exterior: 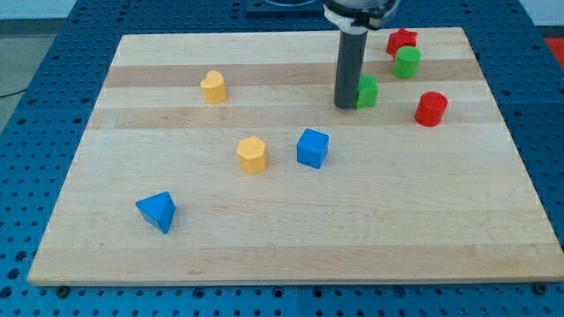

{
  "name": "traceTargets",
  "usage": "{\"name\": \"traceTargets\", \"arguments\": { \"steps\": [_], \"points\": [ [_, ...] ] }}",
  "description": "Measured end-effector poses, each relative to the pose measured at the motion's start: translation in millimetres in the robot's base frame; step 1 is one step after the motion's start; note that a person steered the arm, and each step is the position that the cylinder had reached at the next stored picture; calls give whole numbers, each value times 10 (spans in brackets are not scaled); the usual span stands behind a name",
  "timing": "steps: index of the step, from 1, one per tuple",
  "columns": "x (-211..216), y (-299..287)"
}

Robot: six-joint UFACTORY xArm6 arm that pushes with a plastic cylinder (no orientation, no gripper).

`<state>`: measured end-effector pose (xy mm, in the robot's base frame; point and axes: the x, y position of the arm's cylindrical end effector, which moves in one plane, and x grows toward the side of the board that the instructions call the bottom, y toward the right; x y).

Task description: Push the green star close to the green circle

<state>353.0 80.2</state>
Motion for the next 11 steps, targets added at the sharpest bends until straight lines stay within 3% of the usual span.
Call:
{"name": "traceTargets", "arguments": {
  "steps": [2, 5, 9, 10, 11],
  "points": [
    [-64, 306],
    [-261, 85],
    [-261, 690],
    [-261, 644],
    [-135, 245]
  ]
}}
